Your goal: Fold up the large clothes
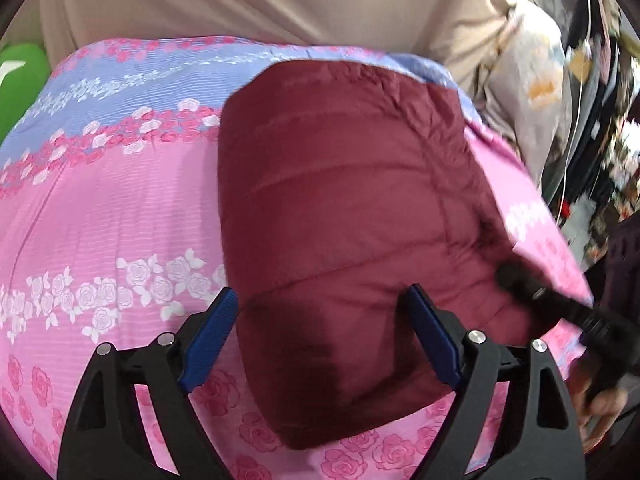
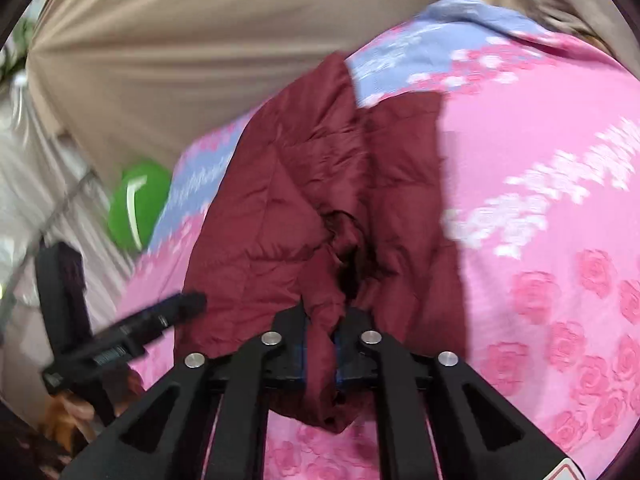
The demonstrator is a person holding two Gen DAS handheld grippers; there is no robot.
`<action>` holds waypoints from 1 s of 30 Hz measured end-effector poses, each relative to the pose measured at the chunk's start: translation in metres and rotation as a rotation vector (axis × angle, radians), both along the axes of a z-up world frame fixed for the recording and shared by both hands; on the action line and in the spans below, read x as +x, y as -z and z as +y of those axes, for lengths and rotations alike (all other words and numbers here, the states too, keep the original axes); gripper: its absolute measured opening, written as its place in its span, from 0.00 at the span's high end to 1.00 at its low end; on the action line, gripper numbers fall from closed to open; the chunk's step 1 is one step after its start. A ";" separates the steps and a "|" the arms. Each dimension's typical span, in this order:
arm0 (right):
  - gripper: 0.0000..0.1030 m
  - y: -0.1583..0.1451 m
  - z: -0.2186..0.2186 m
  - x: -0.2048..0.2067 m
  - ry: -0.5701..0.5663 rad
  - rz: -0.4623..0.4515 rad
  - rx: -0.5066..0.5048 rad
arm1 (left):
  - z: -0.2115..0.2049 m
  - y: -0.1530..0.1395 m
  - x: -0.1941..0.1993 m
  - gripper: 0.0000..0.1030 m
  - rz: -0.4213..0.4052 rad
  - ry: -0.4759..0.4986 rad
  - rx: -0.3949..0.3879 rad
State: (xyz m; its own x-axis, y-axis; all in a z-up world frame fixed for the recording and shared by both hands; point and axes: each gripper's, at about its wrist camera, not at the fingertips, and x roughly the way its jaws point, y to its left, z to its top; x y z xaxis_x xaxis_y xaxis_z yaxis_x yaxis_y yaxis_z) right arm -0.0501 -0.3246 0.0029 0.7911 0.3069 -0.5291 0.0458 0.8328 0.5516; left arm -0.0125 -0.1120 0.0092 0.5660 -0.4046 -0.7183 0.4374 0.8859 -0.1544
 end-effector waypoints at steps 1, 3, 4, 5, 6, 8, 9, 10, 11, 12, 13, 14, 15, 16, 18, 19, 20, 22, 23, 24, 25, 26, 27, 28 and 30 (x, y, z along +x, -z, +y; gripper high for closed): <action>0.94 0.005 -0.006 -0.001 0.011 0.005 0.005 | -0.005 0.006 0.001 0.19 0.012 0.008 0.010; 0.95 0.027 -0.019 0.003 0.018 0.046 0.078 | -0.011 0.015 0.002 0.19 0.009 0.011 0.038; 0.95 0.038 -0.024 0.006 0.013 0.062 0.115 | -0.017 0.019 0.001 0.18 -0.012 0.006 0.072; 0.97 0.049 -0.028 0.009 0.012 0.075 0.145 | -0.021 0.020 0.000 0.17 -0.023 0.008 0.089; 0.97 0.061 -0.033 0.012 0.014 0.085 0.198 | -0.025 0.023 -0.001 0.17 -0.036 0.006 0.113; 0.97 0.066 -0.039 0.013 0.009 0.095 0.257 | -0.028 0.025 -0.002 0.17 -0.045 -0.001 0.136; 0.95 0.060 -0.039 0.012 0.013 0.099 0.235 | -0.029 0.025 -0.002 0.17 -0.044 -0.005 0.139; 0.93 0.053 -0.038 0.010 0.024 0.100 0.198 | -0.029 0.025 -0.002 0.17 -0.042 -0.007 0.140; 0.89 0.042 -0.036 0.007 0.040 0.097 0.146 | -0.030 0.025 -0.002 0.16 -0.041 -0.010 0.143; 0.81 0.024 -0.032 0.003 0.065 0.076 0.064 | -0.029 0.024 -0.002 0.16 -0.040 -0.013 0.145; 0.81 0.009 -0.029 0.001 0.089 0.050 -0.004 | -0.029 0.024 -0.002 0.16 -0.036 -0.017 0.143; 0.80 -0.007 -0.025 -0.001 0.108 0.018 -0.072 | -0.030 0.024 -0.002 0.15 -0.035 -0.018 0.143; 0.78 -0.027 -0.020 0.000 0.110 -0.025 -0.138 | -0.030 0.023 -0.002 0.15 -0.035 -0.019 0.146; 0.76 -0.042 -0.016 0.005 0.100 -0.060 -0.172 | -0.031 0.023 -0.003 0.15 -0.036 -0.020 0.147; 0.67 -0.062 -0.012 0.021 0.097 -0.104 -0.215 | -0.031 0.024 -0.003 0.14 -0.036 -0.024 0.149; 0.66 -0.069 -0.010 0.032 0.106 -0.112 -0.242 | -0.031 0.024 -0.003 0.14 -0.035 -0.027 0.149; 0.62 -0.073 -0.007 0.043 0.113 -0.113 -0.264 | -0.030 0.024 -0.002 0.14 -0.034 -0.028 0.150; 0.61 -0.078 -0.011 0.071 0.125 -0.105 -0.290 | -0.031 0.024 -0.003 0.14 -0.031 -0.033 0.150; 0.61 -0.077 -0.014 0.083 0.129 -0.100 -0.286 | -0.031 0.024 -0.003 0.14 -0.031 -0.035 0.151; 0.61 -0.076 -0.019 0.098 0.138 -0.095 -0.268 | -0.031 0.024 -0.003 0.13 -0.031 -0.036 0.153; 0.64 -0.072 -0.021 0.109 0.147 -0.089 -0.258 | -0.031 0.024 -0.003 0.13 -0.030 -0.037 0.153; 0.71 -0.068 -0.022 0.118 0.152 -0.081 -0.260 | -0.031 0.024 -0.003 0.13 -0.029 -0.036 0.152; 0.82 -0.063 -0.022 0.132 0.152 -0.062 -0.271 | -0.030 0.024 -0.002 0.13 -0.028 -0.038 0.151; 0.84 -0.055 -0.023 0.142 0.162 -0.042 -0.287 | -0.030 0.024 -0.002 0.13 -0.027 -0.039 0.148; 0.86 -0.034 -0.026 0.161 0.157 0.020 -0.294 | -0.029 0.025 -0.001 0.11 -0.023 -0.039 0.141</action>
